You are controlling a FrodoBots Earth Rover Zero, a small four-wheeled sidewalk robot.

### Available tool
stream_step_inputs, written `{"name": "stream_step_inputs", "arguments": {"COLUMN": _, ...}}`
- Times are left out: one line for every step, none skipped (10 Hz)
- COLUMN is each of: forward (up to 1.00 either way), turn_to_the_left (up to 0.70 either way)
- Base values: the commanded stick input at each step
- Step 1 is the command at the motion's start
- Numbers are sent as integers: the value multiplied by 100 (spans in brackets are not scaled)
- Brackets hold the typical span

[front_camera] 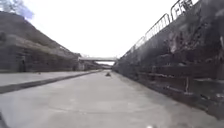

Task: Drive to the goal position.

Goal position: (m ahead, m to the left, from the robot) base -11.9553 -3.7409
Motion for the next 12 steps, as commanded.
{"name": "stream_step_inputs", "arguments": {"forward": 70, "turn_to_the_left": 0}}
{"name": "stream_step_inputs", "arguments": {"forward": 70, "turn_to_the_left": 0}}
{"name": "stream_step_inputs", "arguments": {"forward": 70, "turn_to_the_left": 0}}
{"name": "stream_step_inputs", "arguments": {"forward": 70, "turn_to_the_left": 0}}
{"name": "stream_step_inputs", "arguments": {"forward": 70, "turn_to_the_left": 0}}
{"name": "stream_step_inputs", "arguments": {"forward": 70, "turn_to_the_left": 0}}
{"name": "stream_step_inputs", "arguments": {"forward": 70, "turn_to_the_left": 0}}
{"name": "stream_step_inputs", "arguments": {"forward": 70, "turn_to_the_left": 0}}
{"name": "stream_step_inputs", "arguments": {"forward": 70, "turn_to_the_left": 0}}
{"name": "stream_step_inputs", "arguments": {"forward": 70, "turn_to_the_left": 0}}
{"name": "stream_step_inputs", "arguments": {"forward": 70, "turn_to_the_left": 27}}
{"name": "stream_step_inputs", "arguments": {"forward": 70, "turn_to_the_left": 27}}
